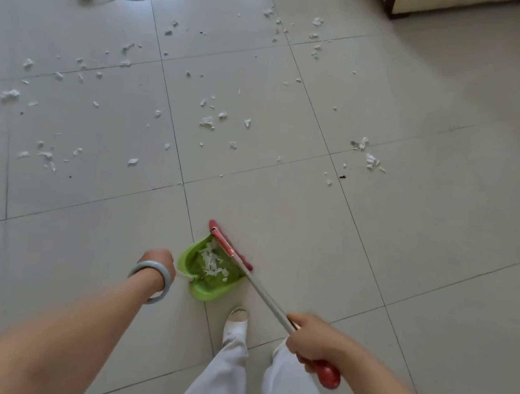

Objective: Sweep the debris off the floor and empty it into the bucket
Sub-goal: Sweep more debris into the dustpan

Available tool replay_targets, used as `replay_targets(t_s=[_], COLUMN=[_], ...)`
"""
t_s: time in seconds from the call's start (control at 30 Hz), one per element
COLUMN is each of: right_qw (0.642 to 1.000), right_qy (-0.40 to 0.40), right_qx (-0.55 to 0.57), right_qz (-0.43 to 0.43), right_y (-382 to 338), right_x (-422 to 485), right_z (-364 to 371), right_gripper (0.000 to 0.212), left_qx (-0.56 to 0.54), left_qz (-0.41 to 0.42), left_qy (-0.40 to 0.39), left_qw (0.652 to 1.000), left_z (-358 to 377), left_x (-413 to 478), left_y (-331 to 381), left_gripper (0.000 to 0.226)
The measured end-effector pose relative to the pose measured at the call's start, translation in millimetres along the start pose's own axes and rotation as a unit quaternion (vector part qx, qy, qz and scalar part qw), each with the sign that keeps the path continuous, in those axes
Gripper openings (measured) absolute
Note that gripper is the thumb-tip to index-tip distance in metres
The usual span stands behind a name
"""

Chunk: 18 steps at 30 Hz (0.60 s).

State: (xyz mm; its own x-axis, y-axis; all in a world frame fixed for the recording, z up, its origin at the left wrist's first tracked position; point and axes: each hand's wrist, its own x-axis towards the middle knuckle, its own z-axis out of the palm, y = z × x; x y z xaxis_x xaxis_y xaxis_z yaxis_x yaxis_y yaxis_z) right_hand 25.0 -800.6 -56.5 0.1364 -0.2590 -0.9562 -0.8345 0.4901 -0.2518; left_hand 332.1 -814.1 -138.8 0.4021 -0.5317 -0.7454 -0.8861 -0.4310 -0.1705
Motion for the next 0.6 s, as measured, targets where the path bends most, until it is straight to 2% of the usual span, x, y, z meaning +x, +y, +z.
replay_targets(t_s=[0.17, 0.27, 0.43, 0.53, 0.6], right_qw=[0.999, 0.997, 0.988, 0.981, 0.976], right_qy=[0.038, 0.076, 0.132, 0.157, 0.165], right_qx=[-0.021, -0.026, -0.014, 0.044, 0.094], right_qz=[-0.002, 0.021, 0.075, 0.105, 0.108], right_y=[0.2, -5.8, 5.3, 14.1, 12.6], right_x=[-11.3, 0.3, 23.2, 34.3, 39.6], right_z=[-8.1, -5.6, -18.8, -22.4, -16.9], right_gripper=[0.035, 0.027, 0.023, 0.010, 0.010], left_qx=[-0.120, -0.153, -0.118, -0.073, -0.059], left_qz=[-0.028, -0.046, -0.028, -0.011, -0.009], left_qy=[0.024, 0.021, -0.008, -0.022, -0.033], left_qw=[0.992, 0.987, 0.993, 0.997, 0.998], left_z=[4.1, 9.1, 7.0, 3.3, 6.7], left_x=[3.1, 2.5, 0.0, -6.7, -3.1], left_y=[-1.1, 0.6, -4.3, -12.0, -19.9], left_gripper=[0.041, 0.043, 0.035, 0.038, 0.036])
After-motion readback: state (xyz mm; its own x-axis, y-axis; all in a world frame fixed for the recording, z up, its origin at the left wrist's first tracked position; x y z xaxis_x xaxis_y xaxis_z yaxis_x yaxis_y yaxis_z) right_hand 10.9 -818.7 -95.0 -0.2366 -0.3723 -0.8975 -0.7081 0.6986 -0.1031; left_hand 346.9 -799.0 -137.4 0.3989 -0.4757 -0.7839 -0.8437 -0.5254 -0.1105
